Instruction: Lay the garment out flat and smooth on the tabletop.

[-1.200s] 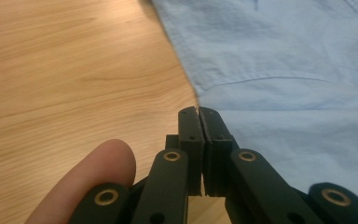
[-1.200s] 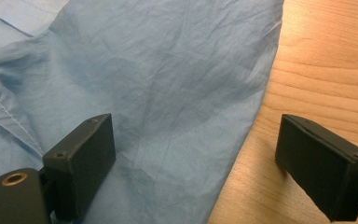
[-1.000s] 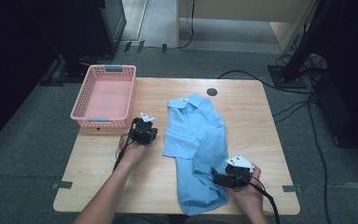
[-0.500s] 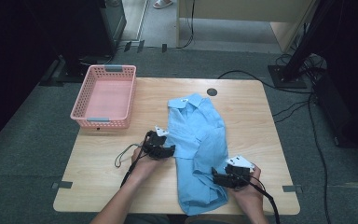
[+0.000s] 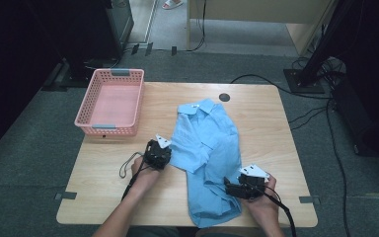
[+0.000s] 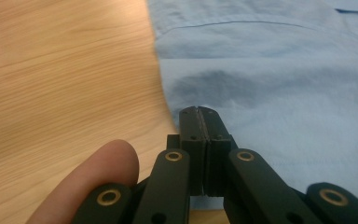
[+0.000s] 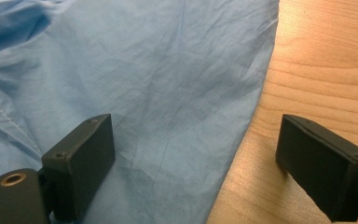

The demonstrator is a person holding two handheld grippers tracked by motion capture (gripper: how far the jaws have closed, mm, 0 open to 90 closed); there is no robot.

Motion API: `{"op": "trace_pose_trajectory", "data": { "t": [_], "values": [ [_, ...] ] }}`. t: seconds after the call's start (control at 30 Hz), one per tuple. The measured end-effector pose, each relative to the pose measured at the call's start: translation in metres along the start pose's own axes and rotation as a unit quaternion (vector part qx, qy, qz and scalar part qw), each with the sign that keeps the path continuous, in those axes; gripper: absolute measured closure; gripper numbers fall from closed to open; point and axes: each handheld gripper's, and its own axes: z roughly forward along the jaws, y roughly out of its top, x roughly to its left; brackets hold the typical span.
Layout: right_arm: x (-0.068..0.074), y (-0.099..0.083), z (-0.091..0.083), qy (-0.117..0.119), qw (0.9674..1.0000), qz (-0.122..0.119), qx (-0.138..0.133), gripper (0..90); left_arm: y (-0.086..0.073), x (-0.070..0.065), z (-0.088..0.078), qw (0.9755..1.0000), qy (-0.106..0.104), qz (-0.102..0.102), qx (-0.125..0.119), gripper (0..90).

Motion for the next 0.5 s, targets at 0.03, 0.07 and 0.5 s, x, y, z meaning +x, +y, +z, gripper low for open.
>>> {"op": "trace_pose_trajectory", "data": {
  "t": [0.03,0.07,0.5],
  "values": [
    [0.000,0.000,0.000,0.000,1.0000,0.000,0.000,11.3,-0.001,0.005,-0.001,1.0000,0.007,-0.003,0.001,90.0],
    [0.000,0.000,0.000,0.000,1.0000,0.000,0.000,11.3,-0.002,0.009,-0.001,0.9999,0.011,-0.003,0.001,90.0],
    [0.000,0.000,0.000,0.001,1.0000,0.001,0.001,11.0,-0.008,0.029,-0.030,0.9978,0.035,-0.041,-0.037,71.0]
  ]
}}
